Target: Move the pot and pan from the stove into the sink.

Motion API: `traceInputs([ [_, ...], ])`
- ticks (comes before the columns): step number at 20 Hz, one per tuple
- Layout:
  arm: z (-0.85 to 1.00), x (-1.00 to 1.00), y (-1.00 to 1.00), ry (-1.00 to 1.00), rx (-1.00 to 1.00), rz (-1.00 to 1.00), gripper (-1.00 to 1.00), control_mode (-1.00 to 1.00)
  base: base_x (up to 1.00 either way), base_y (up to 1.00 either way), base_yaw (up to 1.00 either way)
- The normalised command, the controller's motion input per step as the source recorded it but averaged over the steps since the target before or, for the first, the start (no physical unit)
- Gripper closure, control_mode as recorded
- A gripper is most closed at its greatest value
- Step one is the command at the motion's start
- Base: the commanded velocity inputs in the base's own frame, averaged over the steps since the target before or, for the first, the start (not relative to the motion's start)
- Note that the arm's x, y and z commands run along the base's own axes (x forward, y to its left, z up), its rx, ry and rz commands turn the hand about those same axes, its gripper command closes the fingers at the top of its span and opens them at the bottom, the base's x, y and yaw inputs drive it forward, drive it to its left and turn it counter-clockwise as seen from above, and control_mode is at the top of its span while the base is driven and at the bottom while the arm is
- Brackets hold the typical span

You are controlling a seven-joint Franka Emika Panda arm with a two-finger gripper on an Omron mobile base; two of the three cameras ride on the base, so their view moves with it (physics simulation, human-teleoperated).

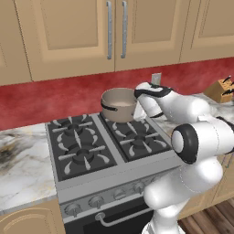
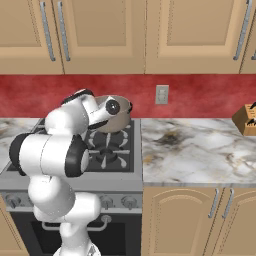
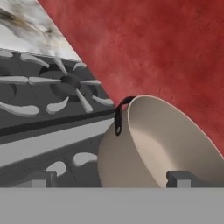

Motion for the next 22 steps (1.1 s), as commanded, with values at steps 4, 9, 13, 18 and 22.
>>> traceInputs([
  [4,-0.13,0.59,0.01,0.00,-0.01,0.00,-1.00,-1.00,0.00,0.00,0.00],
  [9,-0.11,0.51,0.00,0.00,0.00,0.00,-1.00,-1.00,0.00,0.00,0.00],
  [13,-0.16,0.28,0.00,0.00,-0.02,0.00,-1.00,-1.00,0.00,0.00,0.00],
  [18,-0.29,0.25,0.00,0.00,-0.06,0.00,-1.00,-1.00,0.00,0.00,0.00],
  [22,-0.27,0.46,0.08,0.00,-0.07,0.01,-1.00,-1.00,0.00,0.00,0.00],
])
